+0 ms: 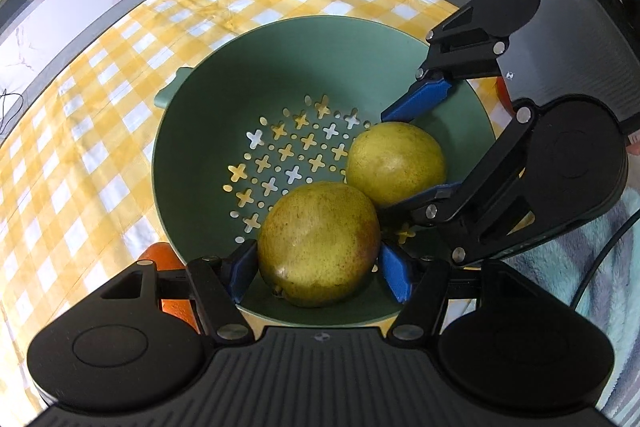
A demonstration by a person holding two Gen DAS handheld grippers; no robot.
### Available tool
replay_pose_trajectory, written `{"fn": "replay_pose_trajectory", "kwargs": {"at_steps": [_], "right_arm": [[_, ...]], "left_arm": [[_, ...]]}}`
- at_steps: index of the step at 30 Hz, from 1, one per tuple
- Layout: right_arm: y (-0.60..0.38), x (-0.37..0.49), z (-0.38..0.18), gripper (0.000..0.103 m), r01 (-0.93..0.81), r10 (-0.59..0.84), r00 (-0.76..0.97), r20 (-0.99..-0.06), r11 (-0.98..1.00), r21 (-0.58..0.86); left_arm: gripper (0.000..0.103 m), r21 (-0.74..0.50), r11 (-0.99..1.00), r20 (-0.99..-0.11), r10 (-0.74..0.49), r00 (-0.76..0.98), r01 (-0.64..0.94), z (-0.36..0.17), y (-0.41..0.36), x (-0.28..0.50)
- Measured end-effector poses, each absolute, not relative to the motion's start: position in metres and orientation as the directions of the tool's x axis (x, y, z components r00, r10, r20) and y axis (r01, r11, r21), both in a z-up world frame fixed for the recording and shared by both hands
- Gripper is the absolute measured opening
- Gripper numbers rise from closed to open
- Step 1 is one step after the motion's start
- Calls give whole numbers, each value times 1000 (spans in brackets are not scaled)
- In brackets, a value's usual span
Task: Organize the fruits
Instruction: 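Carry both pears into the green colander and open both grippers, then withdraw both grippers from the colander toward the remaining fruit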
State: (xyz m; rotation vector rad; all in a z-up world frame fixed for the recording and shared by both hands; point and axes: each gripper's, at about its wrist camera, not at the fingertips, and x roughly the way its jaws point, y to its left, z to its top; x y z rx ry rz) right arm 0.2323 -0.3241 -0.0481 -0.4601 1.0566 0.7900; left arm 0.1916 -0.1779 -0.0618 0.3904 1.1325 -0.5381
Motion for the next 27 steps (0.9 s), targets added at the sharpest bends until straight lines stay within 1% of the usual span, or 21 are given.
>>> {"fn": "replay_pose_trajectory", "kwargs": {"at_steps": [5, 6, 9, 14, 20, 27], "right_arm": [[-322, 234, -48, 61, -760, 334, 252, -908, 649, 27], [-321, 234, -48, 62, -758, 330, 253, -909, 652, 25], [-318, 234, -44, 66, -758, 311, 280, -908, 652, -11], [-317, 232, -35, 66, -751, 298, 301, -906, 659, -33], [-319, 224, -20, 76, -717, 289, 369, -884, 693, -73], [-319, 211, -5, 76, -618, 271, 444, -854, 783, -72]], "left_arm": [[77, 35, 814, -923, -196, 332, 580, -61, -179, 190], [80, 38, 815, -918, -199, 342, 578, -60, -179, 189], [83, 43, 820, -917, -195, 348, 571, -56, -177, 189], [83, 42, 831, -905, -203, 374, 555, -48, -175, 184], [84, 66, 850, -880, -198, 432, 523, -31, -170, 170], [84, 81, 879, -852, -184, 490, 470, -7, -154, 148]]}}
